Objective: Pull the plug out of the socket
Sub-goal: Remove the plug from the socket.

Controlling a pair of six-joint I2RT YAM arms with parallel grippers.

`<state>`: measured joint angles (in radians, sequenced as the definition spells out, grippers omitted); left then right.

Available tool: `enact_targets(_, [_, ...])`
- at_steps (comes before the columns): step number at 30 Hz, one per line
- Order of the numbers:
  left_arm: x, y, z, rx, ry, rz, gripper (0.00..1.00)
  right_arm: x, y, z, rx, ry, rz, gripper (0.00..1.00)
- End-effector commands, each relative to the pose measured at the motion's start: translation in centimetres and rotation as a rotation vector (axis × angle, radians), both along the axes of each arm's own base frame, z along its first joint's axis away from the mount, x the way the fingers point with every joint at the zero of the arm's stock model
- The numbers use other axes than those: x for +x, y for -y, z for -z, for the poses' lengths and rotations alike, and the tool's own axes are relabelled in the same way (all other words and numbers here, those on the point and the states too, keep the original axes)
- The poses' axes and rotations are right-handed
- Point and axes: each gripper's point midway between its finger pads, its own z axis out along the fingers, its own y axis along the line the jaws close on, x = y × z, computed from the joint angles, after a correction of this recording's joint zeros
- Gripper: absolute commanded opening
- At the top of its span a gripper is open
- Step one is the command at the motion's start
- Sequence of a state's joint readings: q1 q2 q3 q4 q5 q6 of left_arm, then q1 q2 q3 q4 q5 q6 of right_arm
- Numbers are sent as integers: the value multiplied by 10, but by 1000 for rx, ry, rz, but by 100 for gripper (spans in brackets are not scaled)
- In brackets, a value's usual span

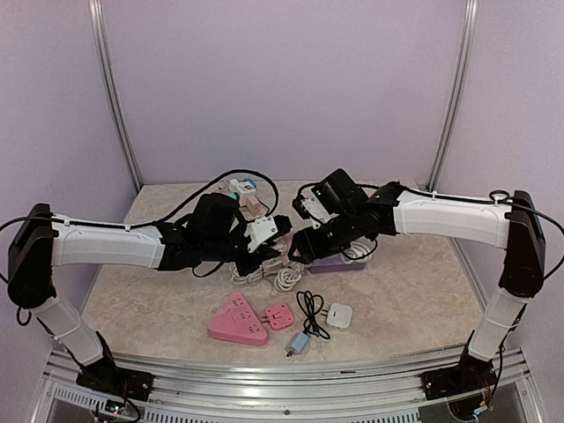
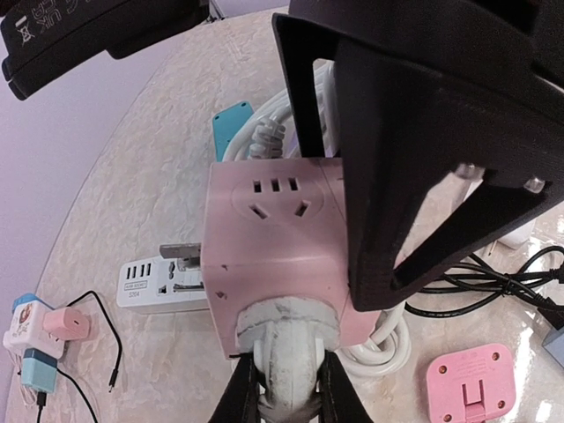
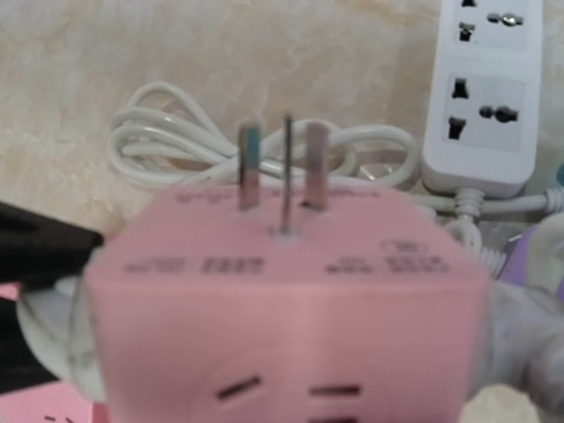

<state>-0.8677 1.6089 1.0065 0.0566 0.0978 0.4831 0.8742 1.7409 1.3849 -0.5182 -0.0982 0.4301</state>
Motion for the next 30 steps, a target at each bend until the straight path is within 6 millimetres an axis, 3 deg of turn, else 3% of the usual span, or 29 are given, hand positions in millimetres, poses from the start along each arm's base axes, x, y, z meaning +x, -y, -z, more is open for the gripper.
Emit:
enact_targets(1, [-10,2,0,5,0,39,0,2,-15,-25,48,97,-67,0])
enact_targets(8, [-10,0,-6,-8,7,34,0,4,-12,-19,21,89,-58,0])
enact_targets(21, [-12,-4,-16,-61,-133,112,0,-16,-12,-29,18,154,-202,0])
enact_targets(30, [-8,-4,-11,-36,-74,61,0,3,-1,-28,18,125,-16,0])
